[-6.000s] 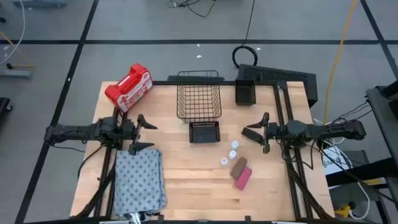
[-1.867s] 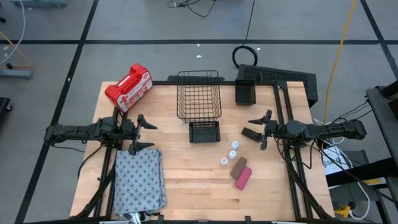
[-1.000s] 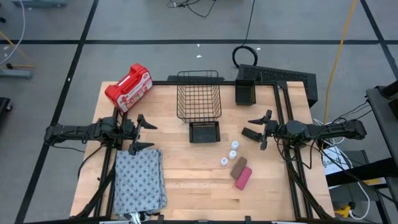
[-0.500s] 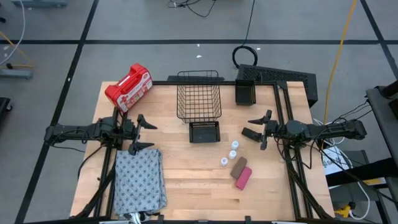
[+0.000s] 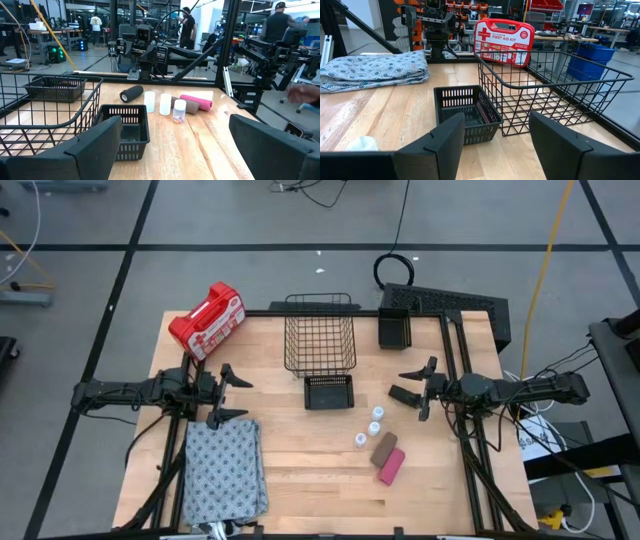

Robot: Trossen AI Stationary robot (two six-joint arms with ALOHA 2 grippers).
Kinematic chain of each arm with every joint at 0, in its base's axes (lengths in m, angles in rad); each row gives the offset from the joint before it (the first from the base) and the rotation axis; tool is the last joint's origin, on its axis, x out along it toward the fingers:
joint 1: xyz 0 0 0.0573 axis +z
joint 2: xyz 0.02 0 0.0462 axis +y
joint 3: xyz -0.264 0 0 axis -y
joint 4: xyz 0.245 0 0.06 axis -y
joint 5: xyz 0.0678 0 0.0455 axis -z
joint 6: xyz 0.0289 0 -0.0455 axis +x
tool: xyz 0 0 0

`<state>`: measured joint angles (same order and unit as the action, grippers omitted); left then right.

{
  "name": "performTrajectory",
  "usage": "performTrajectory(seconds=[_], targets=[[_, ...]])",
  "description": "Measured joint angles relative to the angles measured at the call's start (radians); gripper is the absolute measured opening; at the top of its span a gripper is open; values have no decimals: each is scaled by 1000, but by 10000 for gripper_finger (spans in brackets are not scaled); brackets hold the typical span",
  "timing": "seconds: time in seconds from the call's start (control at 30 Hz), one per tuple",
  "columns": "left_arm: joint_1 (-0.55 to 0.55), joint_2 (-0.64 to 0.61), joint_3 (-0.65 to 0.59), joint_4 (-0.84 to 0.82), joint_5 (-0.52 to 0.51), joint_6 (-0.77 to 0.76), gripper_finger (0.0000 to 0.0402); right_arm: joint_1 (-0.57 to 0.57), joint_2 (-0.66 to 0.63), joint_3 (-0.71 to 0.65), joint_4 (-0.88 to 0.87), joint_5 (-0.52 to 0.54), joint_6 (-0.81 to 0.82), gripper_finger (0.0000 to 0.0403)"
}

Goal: Pick & place medical supplies in basket/bin
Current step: Put the rolled black bandage into the top black bin

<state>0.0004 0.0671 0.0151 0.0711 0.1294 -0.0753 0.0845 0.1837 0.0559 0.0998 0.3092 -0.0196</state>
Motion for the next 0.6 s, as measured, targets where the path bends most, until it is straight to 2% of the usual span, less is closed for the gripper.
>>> performTrajectory(seconds=[0.2, 0.43, 0.6], targets=[[0, 0, 0, 0, 0, 0, 374, 0, 0, 0, 0, 0, -2, 212], [0, 0, 0, 0, 0, 0, 374, 0, 0, 0, 0, 0, -254, 212], [0, 0, 0, 0, 0, 0, 374, 0, 0, 0, 0, 0, -259, 212]])
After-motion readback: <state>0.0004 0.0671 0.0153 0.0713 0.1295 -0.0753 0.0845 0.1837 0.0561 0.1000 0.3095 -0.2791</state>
